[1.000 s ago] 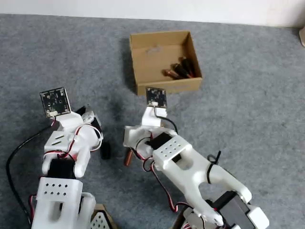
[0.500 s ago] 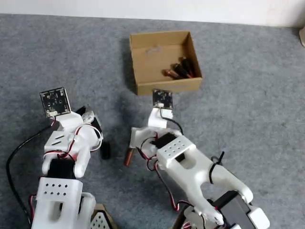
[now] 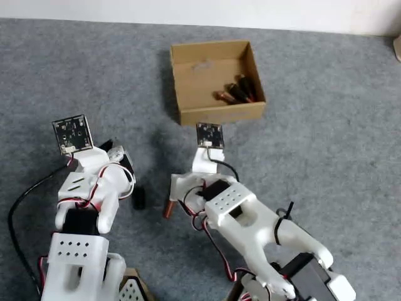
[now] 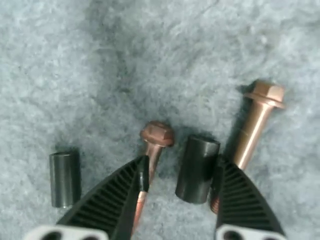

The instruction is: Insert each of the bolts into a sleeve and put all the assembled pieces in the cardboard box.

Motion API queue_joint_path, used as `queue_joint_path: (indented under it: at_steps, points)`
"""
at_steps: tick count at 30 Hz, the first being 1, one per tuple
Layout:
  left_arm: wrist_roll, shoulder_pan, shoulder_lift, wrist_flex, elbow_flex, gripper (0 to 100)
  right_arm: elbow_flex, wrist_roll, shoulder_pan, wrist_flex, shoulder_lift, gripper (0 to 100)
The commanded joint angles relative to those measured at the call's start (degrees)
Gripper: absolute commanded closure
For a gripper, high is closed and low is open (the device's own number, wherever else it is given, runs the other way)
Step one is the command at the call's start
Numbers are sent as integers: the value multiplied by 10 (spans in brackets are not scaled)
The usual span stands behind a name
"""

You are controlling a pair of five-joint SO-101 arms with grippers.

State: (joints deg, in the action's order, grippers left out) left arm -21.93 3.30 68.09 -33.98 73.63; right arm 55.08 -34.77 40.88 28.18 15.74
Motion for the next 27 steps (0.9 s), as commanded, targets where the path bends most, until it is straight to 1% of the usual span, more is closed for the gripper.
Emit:
queue_joint_path:
  at_steps: [1,4,7,14,19,24,27]
  points:
    - [-4,7,-1,1,-19,993,22,13,0,10,3,803]
    - [-4,7,-1,1,-19,993,38,56,-8,10,4,803]
    - [-4,7,-1,1,-19,993,56,77,-8,11,4,803]
    - [-4,7,-1,1,-18,993,66,80,-10,11,4,803]
    - [-4,6,-1,1,-18,993,64,77,-48,11,3,807]
    - [-4,5,-1,1,-18,993,42,76,-43,9,2,807]
    - [-4,5,-1,1,-17,993,27,76,-38,11,-29,807]
